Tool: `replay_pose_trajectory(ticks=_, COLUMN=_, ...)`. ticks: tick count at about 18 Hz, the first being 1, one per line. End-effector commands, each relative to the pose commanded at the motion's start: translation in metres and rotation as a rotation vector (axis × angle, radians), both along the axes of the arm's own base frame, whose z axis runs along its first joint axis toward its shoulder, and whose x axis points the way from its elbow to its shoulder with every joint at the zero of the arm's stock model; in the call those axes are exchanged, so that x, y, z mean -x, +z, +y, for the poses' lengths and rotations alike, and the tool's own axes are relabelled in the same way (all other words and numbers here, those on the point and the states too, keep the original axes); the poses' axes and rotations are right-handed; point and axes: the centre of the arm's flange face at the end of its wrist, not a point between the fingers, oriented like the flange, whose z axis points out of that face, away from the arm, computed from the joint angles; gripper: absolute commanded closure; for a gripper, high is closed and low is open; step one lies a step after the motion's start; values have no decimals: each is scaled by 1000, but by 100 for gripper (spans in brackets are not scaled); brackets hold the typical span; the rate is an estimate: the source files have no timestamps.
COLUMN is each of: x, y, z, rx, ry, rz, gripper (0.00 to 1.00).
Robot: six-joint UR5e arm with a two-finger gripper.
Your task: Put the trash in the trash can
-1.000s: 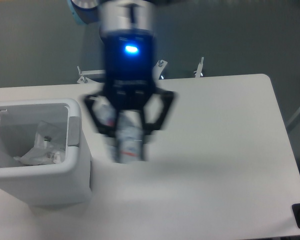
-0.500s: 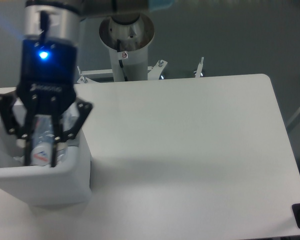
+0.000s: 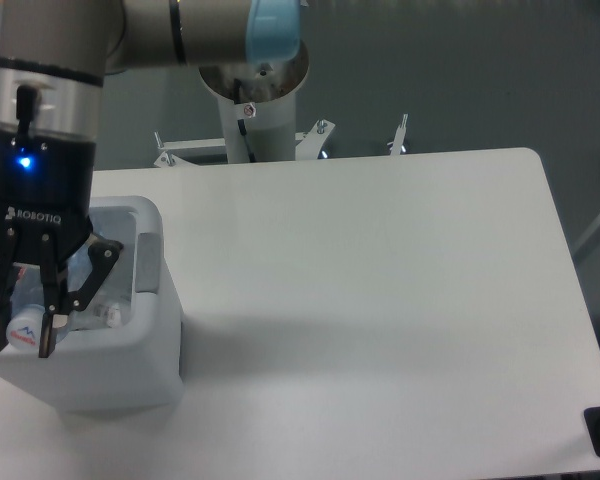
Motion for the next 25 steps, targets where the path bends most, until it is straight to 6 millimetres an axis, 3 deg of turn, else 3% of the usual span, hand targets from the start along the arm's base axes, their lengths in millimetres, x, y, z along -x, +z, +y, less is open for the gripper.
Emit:
replay_pose_trajectory(ticks=1, x=0, y=-1, z=0, rx=1, ry=0, rz=-1, gripper=69)
replay_pose_trajectory(ticks=5, x=-4, y=0, z=-1, rx=4, ry=-10, rz=6, gripper=0)
replay_pose_trajectory(ticks=8, x=-5, y=3, z=-4, rx=0, ry=-13, rz=10, gripper=0)
replay_pose_trajectory(ticks=10, x=0, y=-8, z=-7, rx=19, ry=-2, rz=3, gripper=0)
replay_pose_trajectory(ticks=11, x=11, y=-9, z=-16, rx=25, ry=20, rz=1, gripper=0)
replay_pose_trajectory(ticks=13, x=58, y=-4, z=-49, rx=25, ry=109, rz=3, gripper=0)
replay_pose_trajectory(ticks=16, x=100, y=-2, z=-70, rx=34, ry=172, rz=20, gripper=0)
replay_pose_trajectory(ticks=19, x=153, y=3, z=-107, rx=38, ry=282, rz=33, gripper=0)
replay_pose_trajectory(ticks=22, x=187, y=4, z=-139, rx=73, ry=366, rz=78, gripper=0)
replay_pose_trajectory(ticks=25, x=209, y=-4, z=-162, rx=133, ry=419, rz=133, gripper=0)
